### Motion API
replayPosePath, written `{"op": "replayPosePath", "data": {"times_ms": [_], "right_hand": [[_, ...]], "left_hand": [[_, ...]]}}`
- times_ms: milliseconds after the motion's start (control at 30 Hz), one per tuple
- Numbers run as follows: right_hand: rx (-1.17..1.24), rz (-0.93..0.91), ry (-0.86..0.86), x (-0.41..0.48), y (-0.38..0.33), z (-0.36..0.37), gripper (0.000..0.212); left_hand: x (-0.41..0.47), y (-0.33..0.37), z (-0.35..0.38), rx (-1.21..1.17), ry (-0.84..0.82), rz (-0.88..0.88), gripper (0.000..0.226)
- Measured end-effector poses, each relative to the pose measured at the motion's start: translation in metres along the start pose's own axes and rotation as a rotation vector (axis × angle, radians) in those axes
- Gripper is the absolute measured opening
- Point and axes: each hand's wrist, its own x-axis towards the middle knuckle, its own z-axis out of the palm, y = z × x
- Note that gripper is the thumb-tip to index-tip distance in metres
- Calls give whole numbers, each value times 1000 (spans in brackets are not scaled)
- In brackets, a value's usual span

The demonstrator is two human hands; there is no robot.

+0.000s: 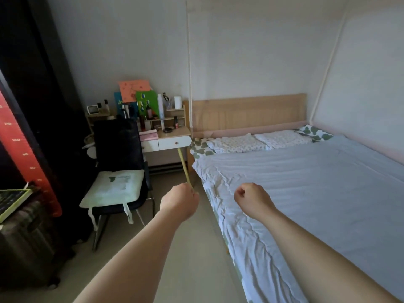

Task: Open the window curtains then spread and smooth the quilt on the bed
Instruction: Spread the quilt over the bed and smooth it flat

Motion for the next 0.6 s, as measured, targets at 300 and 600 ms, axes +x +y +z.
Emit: {"op": "replayPosePath", "data": {"times_ms": [300,600], "right_hand": [[14,106,57,133,-53,50,23],[-26,174,69,274,-33,83,25]], "left_hand": [[179,-44,-17,6,-85,115,24],[344,-45,27,-19,-165,156,25]]}}
